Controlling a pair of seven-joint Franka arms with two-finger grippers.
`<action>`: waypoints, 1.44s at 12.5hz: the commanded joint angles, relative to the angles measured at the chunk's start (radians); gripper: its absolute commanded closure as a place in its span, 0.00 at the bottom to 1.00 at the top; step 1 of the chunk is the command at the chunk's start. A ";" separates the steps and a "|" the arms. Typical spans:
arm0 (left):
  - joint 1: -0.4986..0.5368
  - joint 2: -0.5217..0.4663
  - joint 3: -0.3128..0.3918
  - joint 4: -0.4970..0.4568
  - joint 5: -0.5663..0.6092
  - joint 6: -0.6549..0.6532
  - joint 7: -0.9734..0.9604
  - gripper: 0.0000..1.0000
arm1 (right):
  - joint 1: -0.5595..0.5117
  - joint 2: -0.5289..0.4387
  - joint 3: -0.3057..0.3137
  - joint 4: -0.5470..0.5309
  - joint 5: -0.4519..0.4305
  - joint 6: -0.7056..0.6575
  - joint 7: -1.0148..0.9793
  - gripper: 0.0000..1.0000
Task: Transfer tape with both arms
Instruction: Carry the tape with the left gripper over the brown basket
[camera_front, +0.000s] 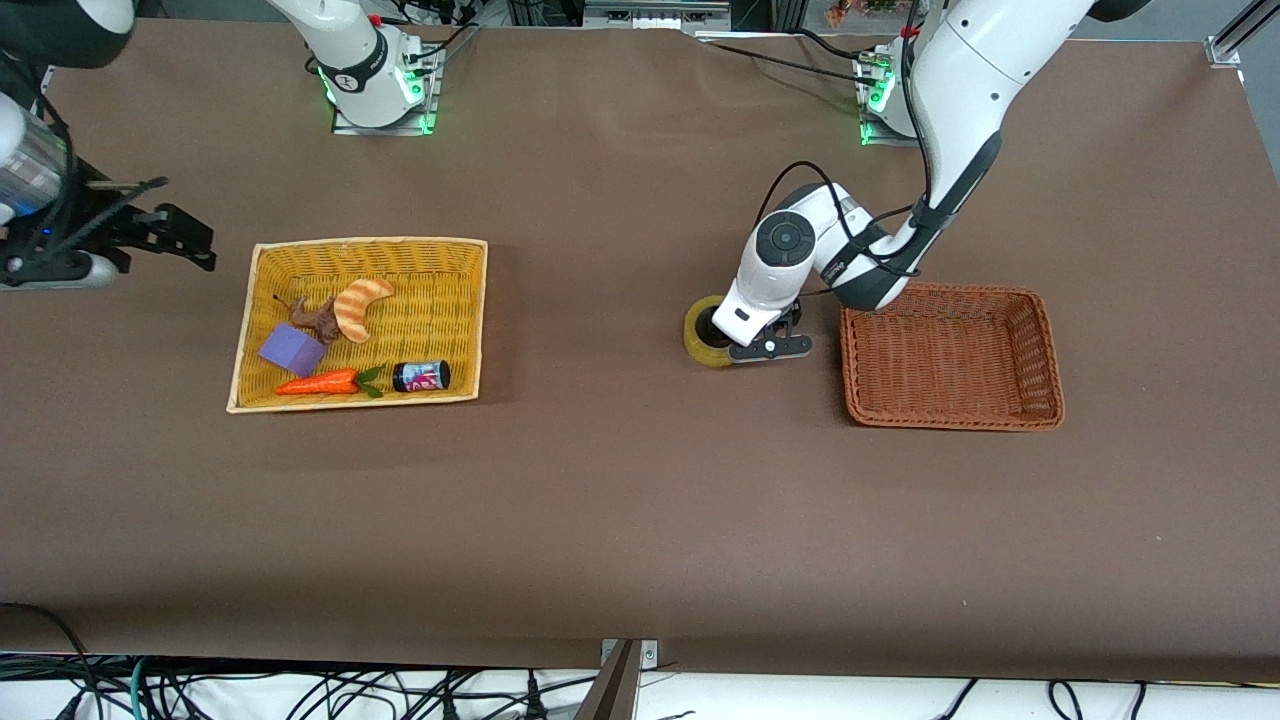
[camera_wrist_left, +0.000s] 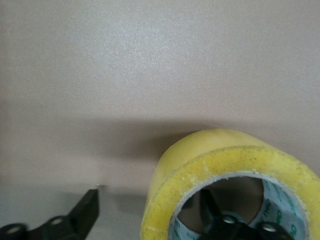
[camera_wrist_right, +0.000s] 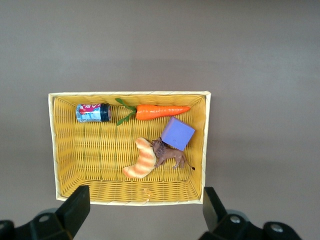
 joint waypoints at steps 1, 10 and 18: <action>0.013 -0.002 -0.018 0.008 0.021 0.006 -0.038 1.00 | -0.013 -0.014 0.000 0.029 0.048 -0.054 0.006 0.00; 0.063 -0.087 -0.034 0.268 -0.155 -0.481 0.284 1.00 | -0.015 -0.011 -0.037 0.034 0.094 -0.085 0.007 0.00; 0.154 -0.230 0.247 0.235 -0.208 -0.593 0.932 1.00 | -0.013 -0.012 -0.029 0.035 0.091 -0.085 0.006 0.00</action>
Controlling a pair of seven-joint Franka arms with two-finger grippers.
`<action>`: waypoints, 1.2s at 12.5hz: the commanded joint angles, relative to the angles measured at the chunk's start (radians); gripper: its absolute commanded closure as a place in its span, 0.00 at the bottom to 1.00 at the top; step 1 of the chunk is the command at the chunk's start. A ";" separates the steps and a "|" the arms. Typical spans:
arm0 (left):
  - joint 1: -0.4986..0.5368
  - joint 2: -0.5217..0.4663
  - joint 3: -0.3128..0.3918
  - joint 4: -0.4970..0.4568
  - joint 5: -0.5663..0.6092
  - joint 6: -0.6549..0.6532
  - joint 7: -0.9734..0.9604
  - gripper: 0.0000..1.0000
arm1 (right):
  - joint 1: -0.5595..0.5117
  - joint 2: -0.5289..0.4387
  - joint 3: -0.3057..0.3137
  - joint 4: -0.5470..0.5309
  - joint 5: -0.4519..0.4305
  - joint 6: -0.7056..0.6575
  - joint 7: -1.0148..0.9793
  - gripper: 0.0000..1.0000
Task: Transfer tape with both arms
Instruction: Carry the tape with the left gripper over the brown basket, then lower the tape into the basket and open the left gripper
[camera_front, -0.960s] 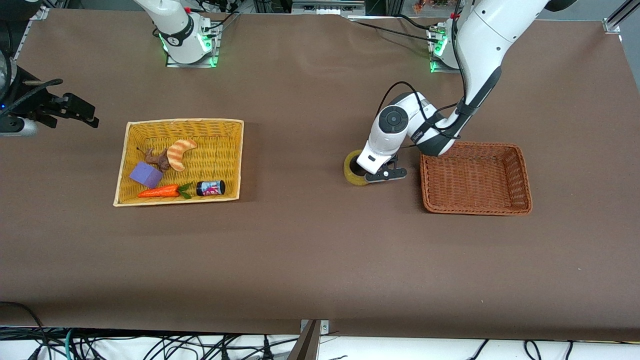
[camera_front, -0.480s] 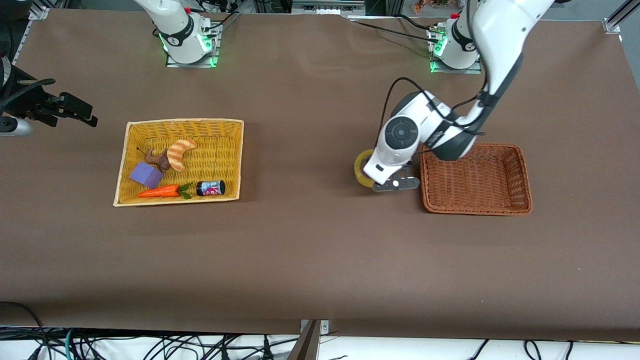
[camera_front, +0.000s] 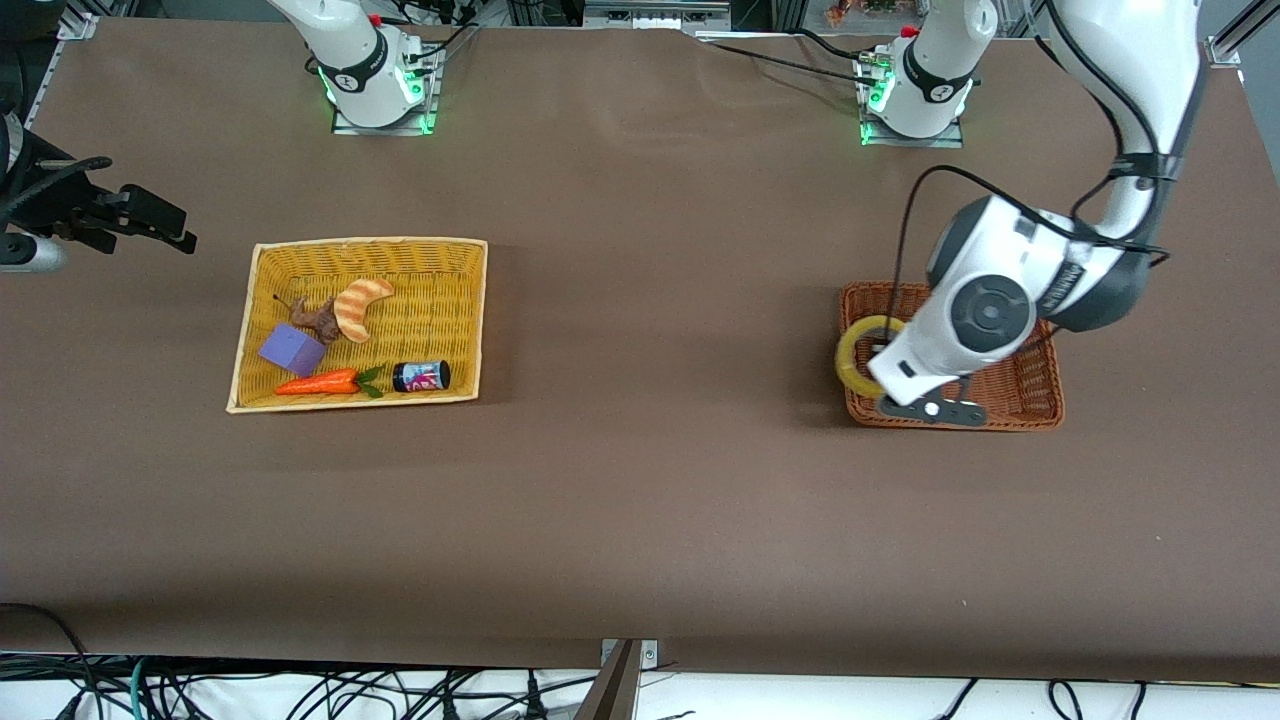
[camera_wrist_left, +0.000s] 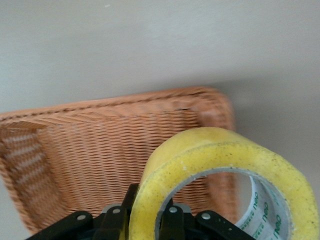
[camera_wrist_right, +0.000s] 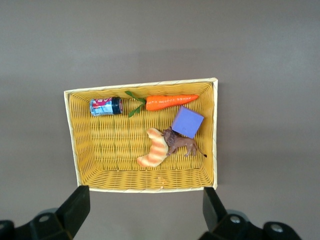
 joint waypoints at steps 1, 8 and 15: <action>-0.010 -0.054 0.097 -0.052 -0.073 -0.005 0.159 1.00 | -0.007 -0.008 0.008 0.010 0.010 -0.016 0.003 0.00; -0.012 -0.057 0.232 -0.273 -0.086 0.259 0.314 1.00 | -0.005 -0.008 0.013 0.018 0.000 -0.016 0.001 0.00; -0.013 -0.050 0.266 -0.445 -0.086 0.546 0.343 1.00 | -0.002 -0.010 0.009 0.018 -0.002 -0.016 0.001 0.00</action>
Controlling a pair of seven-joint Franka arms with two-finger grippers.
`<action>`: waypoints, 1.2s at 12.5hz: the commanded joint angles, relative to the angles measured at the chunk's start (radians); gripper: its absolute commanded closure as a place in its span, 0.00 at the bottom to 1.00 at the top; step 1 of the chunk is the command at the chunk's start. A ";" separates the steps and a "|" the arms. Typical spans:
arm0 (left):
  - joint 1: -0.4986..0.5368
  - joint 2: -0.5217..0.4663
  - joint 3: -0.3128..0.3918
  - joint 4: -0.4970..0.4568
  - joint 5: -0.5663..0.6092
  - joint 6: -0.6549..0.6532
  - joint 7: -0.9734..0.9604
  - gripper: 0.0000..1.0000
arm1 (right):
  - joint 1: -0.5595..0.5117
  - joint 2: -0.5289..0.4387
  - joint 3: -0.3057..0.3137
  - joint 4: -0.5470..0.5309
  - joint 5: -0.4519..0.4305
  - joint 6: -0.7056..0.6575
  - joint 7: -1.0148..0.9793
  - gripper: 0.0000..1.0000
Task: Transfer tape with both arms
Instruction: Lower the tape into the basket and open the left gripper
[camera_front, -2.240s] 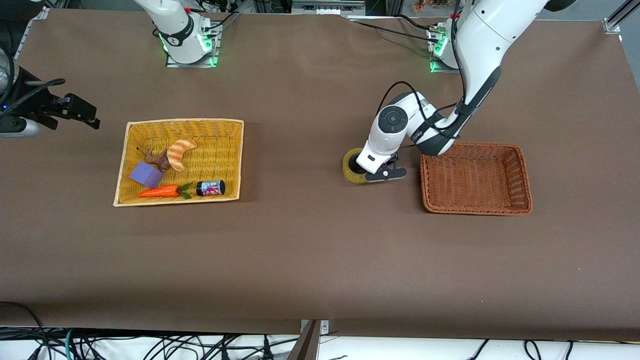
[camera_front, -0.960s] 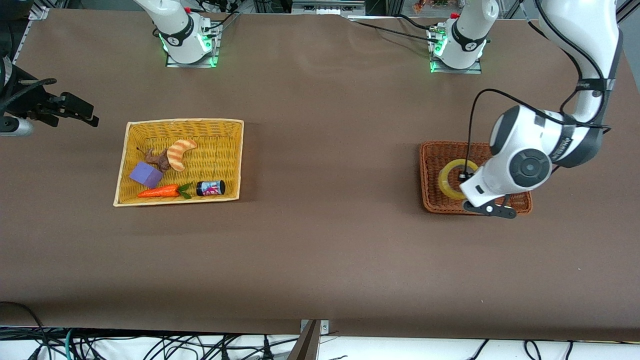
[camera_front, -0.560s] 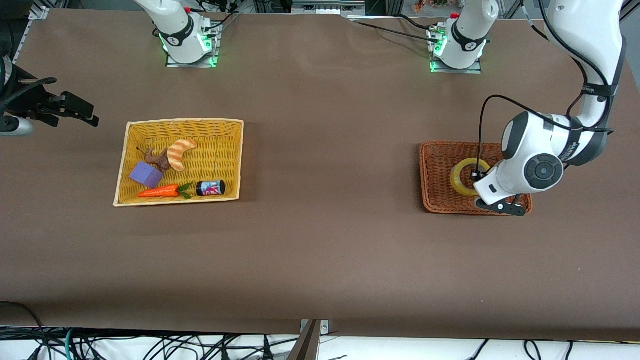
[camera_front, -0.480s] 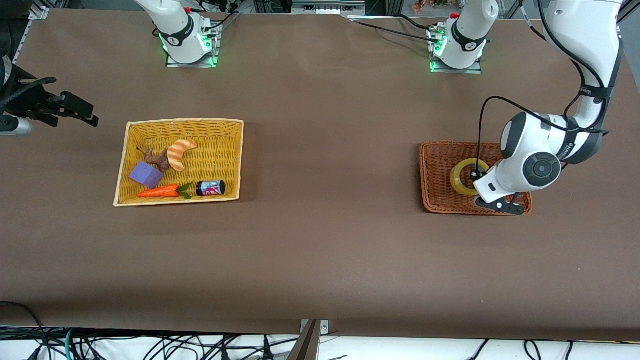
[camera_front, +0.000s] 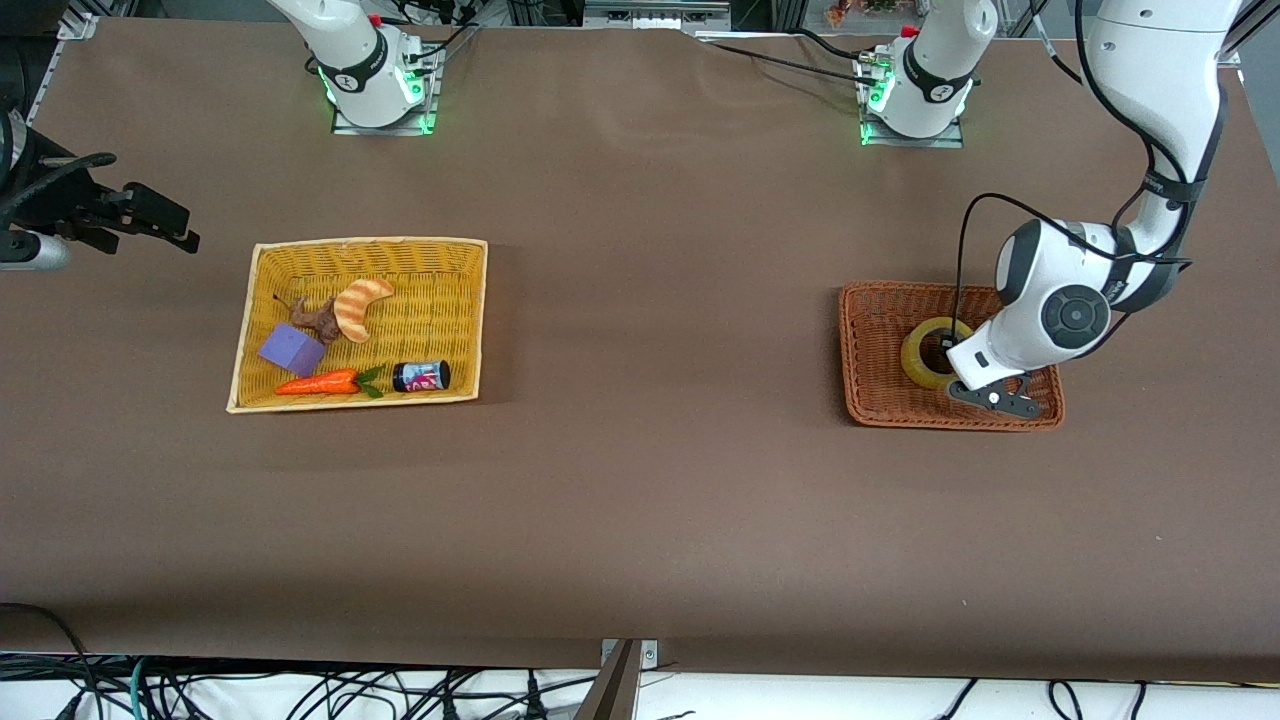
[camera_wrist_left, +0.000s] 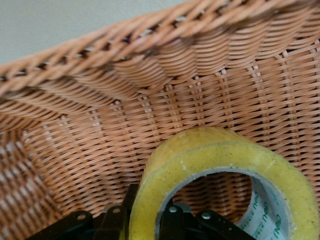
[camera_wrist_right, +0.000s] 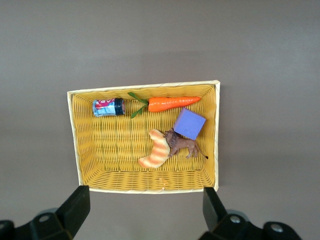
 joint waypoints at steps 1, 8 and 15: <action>-0.010 -0.033 0.019 -0.065 -0.026 0.068 0.036 1.00 | -0.003 -0.009 -0.001 0.010 -0.002 -0.018 0.000 0.00; -0.047 -0.042 0.008 0.281 -0.244 -0.537 0.023 0.00 | -0.003 -0.009 -0.003 0.010 -0.006 -0.016 0.001 0.00; -0.071 -0.134 0.011 0.719 -0.237 -0.940 -0.108 0.00 | -0.004 -0.008 -0.003 0.012 -0.009 -0.016 0.001 0.00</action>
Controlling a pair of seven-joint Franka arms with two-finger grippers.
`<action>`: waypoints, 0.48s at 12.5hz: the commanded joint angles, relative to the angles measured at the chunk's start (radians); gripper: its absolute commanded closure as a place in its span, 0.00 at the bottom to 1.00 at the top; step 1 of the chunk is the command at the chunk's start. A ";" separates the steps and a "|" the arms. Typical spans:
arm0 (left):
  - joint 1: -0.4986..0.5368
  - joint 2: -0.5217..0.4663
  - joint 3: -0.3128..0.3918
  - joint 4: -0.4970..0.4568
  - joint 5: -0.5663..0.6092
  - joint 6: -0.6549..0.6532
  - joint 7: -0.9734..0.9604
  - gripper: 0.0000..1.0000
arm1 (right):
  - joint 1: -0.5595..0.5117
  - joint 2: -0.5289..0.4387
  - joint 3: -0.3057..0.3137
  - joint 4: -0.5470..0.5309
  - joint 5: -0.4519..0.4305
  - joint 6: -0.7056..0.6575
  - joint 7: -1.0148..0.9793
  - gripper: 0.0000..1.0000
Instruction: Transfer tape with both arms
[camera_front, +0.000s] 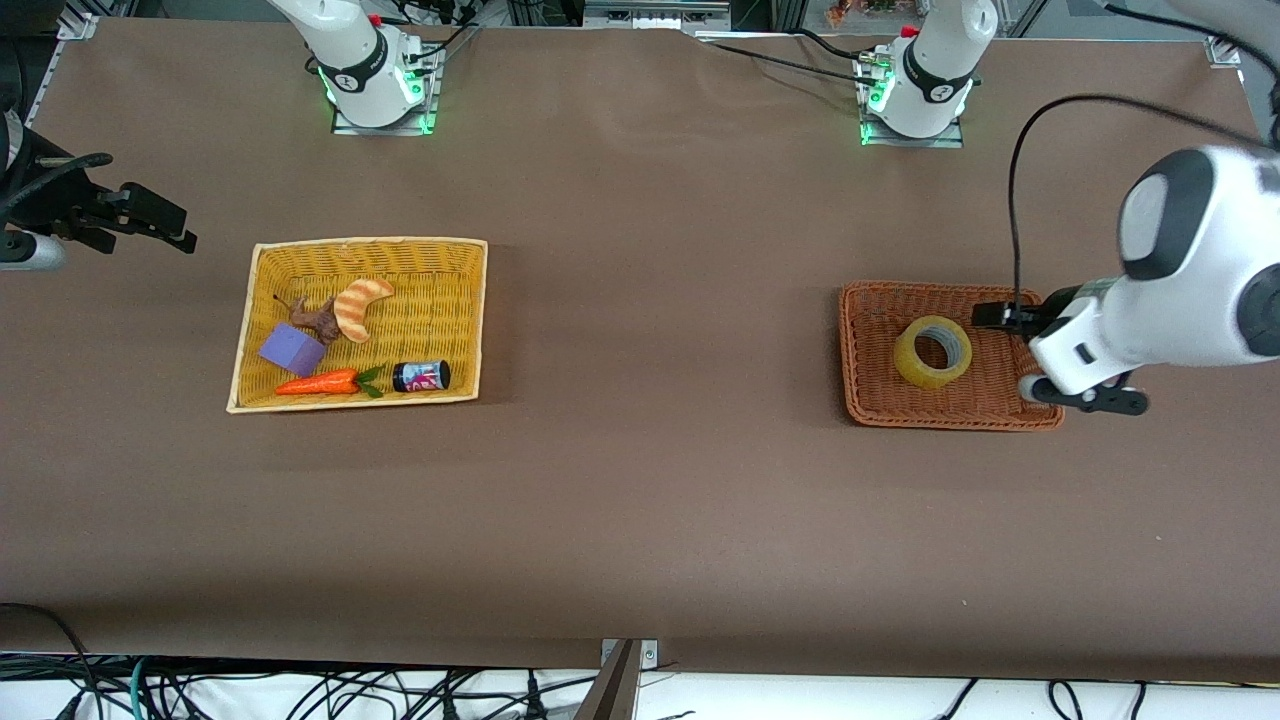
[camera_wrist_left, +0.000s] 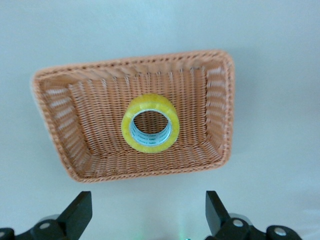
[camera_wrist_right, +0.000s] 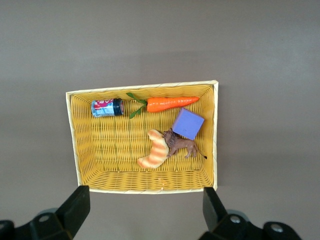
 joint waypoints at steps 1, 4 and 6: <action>-0.015 -0.067 0.013 0.081 -0.003 -0.058 -0.030 0.00 | -0.004 -0.008 0.001 0.011 -0.007 -0.016 0.001 0.00; -0.023 -0.165 0.050 0.083 0.023 -0.078 -0.022 0.00 | -0.004 -0.008 0.001 0.011 -0.007 -0.016 0.001 0.00; -0.029 -0.199 0.096 0.085 0.002 -0.148 -0.022 0.00 | -0.004 -0.008 0.001 0.011 -0.007 -0.016 0.001 0.00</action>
